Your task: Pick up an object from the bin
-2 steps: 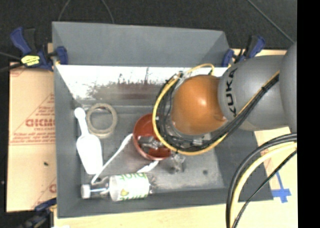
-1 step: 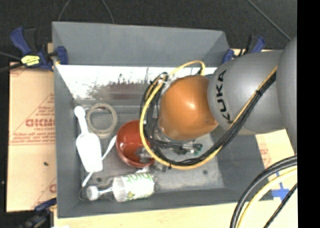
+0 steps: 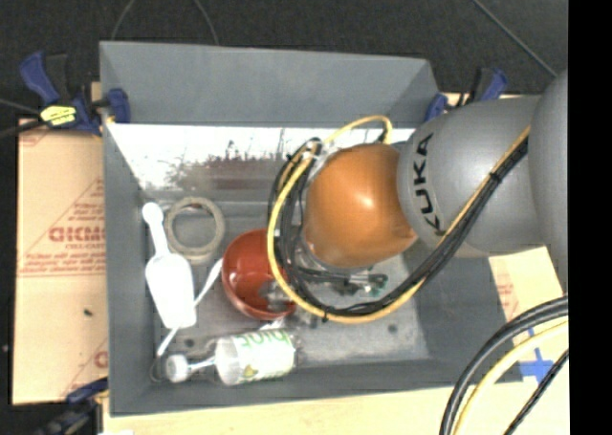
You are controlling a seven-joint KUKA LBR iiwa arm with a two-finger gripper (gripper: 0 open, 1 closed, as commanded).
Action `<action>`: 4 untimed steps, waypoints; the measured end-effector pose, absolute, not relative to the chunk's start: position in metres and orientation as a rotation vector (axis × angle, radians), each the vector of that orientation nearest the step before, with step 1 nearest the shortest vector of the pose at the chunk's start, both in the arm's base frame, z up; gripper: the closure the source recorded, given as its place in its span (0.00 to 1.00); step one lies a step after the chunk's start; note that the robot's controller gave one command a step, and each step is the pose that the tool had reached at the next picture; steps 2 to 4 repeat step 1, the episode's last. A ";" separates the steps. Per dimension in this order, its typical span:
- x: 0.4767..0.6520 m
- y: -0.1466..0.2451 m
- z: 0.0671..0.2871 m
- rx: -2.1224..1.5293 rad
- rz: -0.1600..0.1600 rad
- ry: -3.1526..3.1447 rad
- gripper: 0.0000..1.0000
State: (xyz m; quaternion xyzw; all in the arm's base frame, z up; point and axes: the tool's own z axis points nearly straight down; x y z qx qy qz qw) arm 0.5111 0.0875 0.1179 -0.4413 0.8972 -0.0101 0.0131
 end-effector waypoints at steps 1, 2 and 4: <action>0.515 0.076 0.211 -1.384 -0.035 2.785 1.00; 0.515 0.076 0.211 -1.384 -0.035 2.785 1.00; 0.515 0.076 0.211 -1.384 -0.035 2.785 1.00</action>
Offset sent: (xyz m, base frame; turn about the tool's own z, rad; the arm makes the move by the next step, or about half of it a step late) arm -0.0105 -0.0110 0.1904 0.0400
